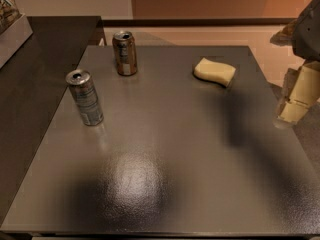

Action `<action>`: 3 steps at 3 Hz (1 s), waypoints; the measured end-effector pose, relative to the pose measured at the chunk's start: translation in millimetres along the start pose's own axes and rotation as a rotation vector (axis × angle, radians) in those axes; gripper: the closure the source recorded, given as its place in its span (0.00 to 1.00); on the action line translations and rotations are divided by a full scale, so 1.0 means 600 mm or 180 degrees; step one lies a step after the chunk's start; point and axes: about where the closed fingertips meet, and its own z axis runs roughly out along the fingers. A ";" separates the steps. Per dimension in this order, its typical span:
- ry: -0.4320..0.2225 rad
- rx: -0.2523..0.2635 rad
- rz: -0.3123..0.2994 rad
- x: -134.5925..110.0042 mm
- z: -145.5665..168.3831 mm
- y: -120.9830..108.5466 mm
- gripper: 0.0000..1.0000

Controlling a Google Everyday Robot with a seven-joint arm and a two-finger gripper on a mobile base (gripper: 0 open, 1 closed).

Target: Knock redbull can over

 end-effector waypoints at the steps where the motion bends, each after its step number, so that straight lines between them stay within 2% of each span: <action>1: -0.0210 -0.0302 -0.0261 -0.042 0.017 0.008 0.00; 2: -0.0454 -0.0607 -0.0581 -0.107 0.037 0.045 0.00; 3: -0.0714 -0.0785 -0.0821 -0.174 0.072 0.086 0.00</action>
Offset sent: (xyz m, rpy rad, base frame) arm -0.0297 0.1237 -0.0236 0.1940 0.2215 0.4298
